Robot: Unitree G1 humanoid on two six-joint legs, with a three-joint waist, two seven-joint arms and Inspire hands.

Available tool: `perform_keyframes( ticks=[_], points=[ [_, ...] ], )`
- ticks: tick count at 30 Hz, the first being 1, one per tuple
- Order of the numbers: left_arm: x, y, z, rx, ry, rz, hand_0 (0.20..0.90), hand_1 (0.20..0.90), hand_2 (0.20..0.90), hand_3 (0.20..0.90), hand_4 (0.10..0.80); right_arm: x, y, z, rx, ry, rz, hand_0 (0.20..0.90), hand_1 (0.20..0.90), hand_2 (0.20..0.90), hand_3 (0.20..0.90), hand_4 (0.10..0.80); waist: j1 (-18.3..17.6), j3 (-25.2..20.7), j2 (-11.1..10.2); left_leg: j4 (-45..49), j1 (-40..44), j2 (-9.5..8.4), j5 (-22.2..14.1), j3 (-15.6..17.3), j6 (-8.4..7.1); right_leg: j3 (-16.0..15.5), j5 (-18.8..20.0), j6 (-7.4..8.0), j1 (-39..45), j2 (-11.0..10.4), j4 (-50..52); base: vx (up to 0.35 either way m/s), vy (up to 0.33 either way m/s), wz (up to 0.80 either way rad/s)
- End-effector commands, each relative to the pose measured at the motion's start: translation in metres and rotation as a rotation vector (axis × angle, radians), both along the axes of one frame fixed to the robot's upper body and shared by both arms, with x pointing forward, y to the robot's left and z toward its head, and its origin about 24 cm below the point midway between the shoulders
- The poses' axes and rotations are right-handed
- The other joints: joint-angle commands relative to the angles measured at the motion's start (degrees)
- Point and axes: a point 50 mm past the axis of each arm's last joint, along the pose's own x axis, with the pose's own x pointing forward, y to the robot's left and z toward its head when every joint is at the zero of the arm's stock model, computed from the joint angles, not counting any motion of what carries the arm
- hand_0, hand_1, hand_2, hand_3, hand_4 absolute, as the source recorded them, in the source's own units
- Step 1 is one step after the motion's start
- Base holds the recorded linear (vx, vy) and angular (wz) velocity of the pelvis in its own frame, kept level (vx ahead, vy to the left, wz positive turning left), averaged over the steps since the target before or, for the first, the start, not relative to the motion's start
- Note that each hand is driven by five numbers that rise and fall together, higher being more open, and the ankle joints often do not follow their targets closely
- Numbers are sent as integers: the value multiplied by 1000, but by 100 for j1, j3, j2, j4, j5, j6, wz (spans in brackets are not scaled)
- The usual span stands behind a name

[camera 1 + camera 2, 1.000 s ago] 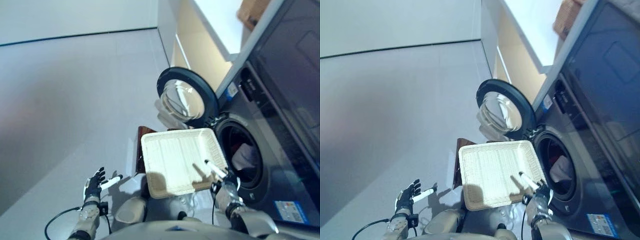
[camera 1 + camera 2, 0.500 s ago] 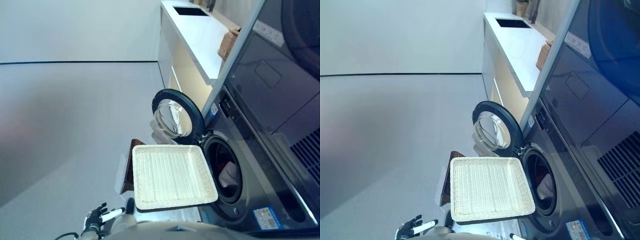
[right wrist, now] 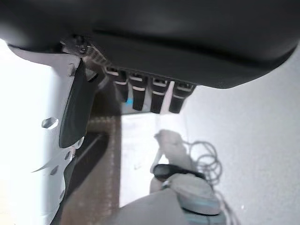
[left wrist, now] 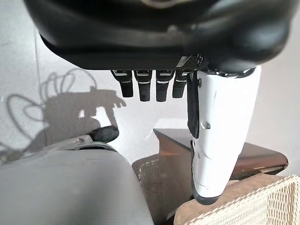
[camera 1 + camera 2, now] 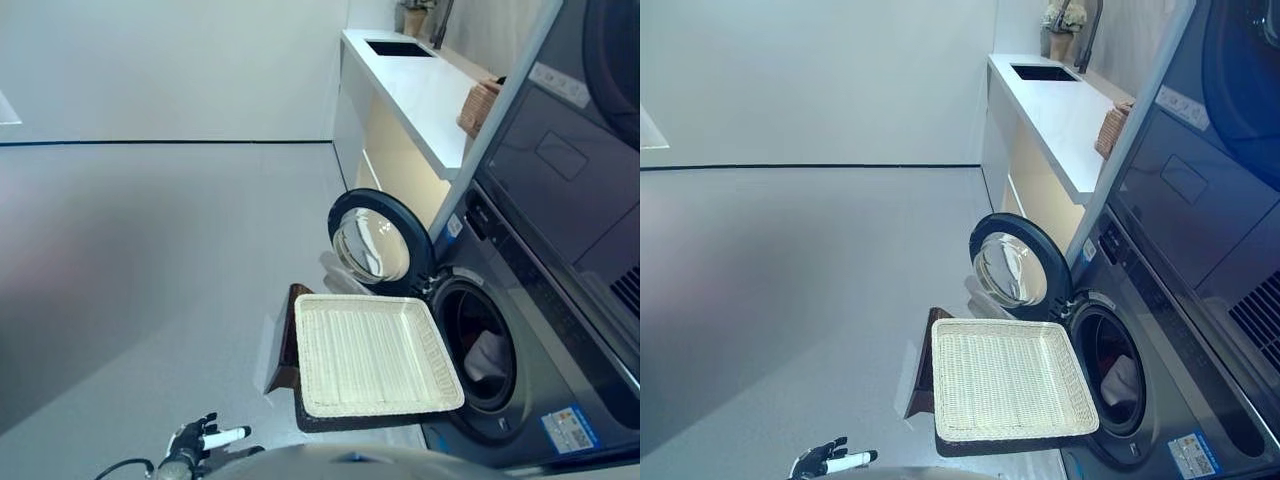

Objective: Pick up the clothes and place them into the washing machine

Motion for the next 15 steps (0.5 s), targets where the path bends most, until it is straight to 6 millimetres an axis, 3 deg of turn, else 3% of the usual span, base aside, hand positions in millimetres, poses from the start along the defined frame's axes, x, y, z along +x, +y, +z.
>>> perform_keyframes(
  ticks=[1, 5, 15],
  points=[
    [35, -10, 5, -20, -103, -32, 900, 900, 900, 900, 800, 38, -17, 8, -61, -103, 42, 900, 900, 900, 900, 800, 106, -105, 50, 158, 445, 129, -394, -197, -377, -78, 1053, -157, -448, 188, -257, 23, 64, -4],
    [23, -13, 1, -33, -63, -22, 900, 900, 900, 900, 800, 40, -5, 5, -17, -99, 92, 900, 900, 900, 900, 800, 136, -151, 74, 60, 482, 63, -403, -169, -347, -33, 1119, -94, -423, 122, -339, 17, 85, -6],
    [16, -15, -1, -42, -35, -23, 900, 900, 900, 900, 800, 35, -2, 3, -6, -73, 135, 900, 900, 900, 900, 800, 152, -182, 27, 24, 513, 21, -427, -186, -302, 38, 1178, -43, -395, 80, -397, 1, 15, -3]
  ],
)
